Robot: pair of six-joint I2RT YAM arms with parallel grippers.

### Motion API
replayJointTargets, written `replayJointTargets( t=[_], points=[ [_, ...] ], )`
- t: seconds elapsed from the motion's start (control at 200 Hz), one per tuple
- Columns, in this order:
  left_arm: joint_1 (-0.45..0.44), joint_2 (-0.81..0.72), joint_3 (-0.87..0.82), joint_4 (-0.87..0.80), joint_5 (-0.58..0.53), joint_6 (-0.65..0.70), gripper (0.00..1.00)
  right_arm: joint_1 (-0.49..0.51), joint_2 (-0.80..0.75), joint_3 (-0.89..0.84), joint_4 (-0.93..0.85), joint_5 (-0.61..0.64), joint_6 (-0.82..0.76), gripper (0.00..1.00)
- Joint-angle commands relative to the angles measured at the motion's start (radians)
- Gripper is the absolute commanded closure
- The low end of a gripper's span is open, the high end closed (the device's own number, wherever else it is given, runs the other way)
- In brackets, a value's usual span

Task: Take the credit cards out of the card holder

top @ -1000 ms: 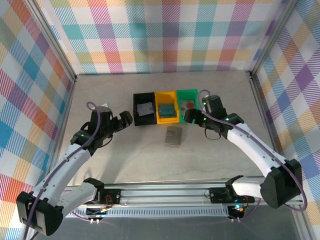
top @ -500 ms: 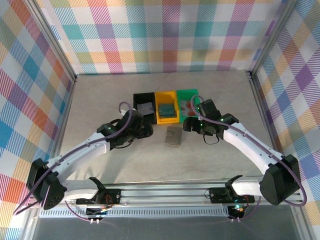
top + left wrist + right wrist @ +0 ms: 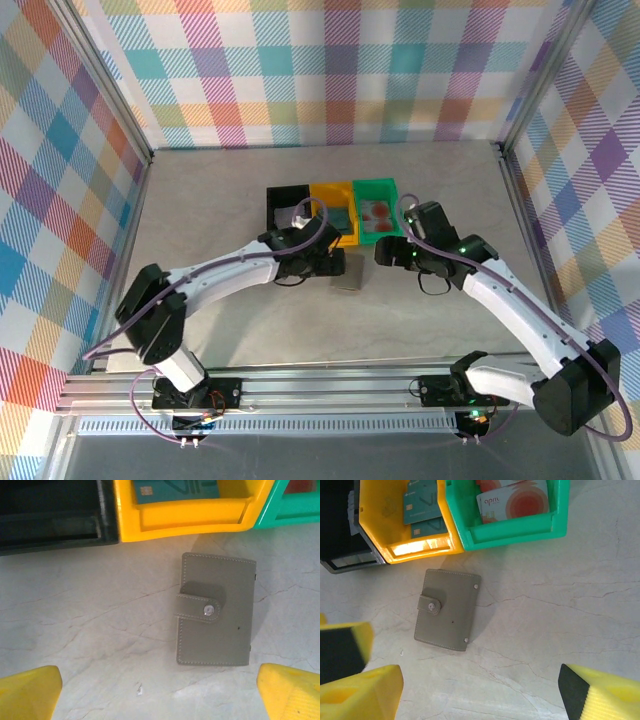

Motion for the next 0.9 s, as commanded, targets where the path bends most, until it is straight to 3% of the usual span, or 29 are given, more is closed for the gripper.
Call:
replayJointTargets(
  t=[0.0,0.46,0.895],
  points=[
    [-0.015,0.067,0.081,-0.026,0.037,0.025,0.00,-0.004,-0.023,-0.019,-0.040,0.006,-0.020,0.18],
    [-0.021,0.309,0.244,-0.092,0.027,0.000,0.05,-0.005,-0.096,-0.048,-0.036,-0.046,-0.027,0.18],
    [-0.019,0.399,0.323,-0.143,-0.025,-0.012,0.14,-0.005,-0.111,-0.060,-0.022,-0.099,-0.022,0.20]
  ],
)
